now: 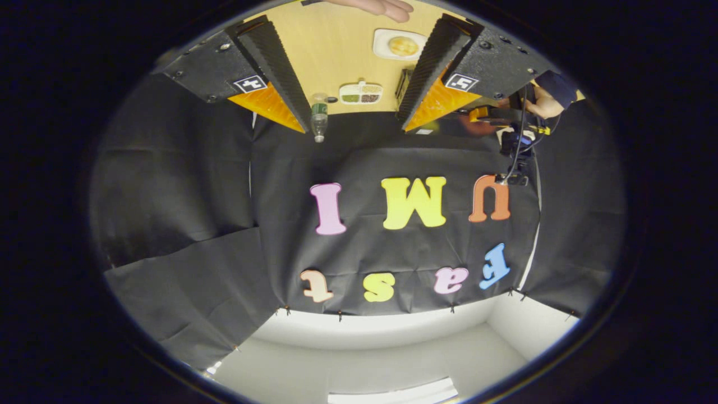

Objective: Open the electric oven with the left hand, put the food in, and close the electric oven.

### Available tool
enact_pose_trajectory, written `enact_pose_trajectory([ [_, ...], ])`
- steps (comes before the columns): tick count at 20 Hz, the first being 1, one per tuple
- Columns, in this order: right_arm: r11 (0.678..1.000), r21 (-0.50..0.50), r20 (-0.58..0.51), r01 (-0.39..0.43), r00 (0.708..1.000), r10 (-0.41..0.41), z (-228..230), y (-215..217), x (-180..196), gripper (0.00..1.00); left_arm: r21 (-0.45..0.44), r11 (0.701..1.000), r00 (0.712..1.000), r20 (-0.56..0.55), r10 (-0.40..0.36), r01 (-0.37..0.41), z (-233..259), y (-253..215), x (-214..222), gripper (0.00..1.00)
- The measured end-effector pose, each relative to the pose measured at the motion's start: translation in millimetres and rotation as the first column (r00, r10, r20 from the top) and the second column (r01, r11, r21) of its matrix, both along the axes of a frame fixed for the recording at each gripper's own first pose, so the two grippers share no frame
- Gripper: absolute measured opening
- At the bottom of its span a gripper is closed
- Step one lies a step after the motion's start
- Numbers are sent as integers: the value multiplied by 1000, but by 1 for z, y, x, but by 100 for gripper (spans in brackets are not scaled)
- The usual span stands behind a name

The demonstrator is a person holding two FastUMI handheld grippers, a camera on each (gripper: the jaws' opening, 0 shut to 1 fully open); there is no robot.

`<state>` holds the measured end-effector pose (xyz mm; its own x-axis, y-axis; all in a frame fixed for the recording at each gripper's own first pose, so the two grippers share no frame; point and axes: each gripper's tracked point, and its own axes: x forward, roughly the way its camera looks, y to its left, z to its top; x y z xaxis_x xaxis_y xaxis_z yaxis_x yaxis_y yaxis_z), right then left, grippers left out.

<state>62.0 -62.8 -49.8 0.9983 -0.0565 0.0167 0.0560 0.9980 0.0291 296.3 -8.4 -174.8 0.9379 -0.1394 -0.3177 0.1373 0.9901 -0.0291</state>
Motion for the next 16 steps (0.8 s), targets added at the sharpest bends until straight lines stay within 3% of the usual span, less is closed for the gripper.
enact_pose_trajectory([
  [6,1000,31,-29,4,1000,-4,-13,-7,-10,97,0,1000,999,-49,23,-23,-6,2,-22,99],
  [16,999,45,-15,-16,1000,17,-16,8,-53,96,-1,999,996,-78,43,-43,-41,3,-97,98],
])
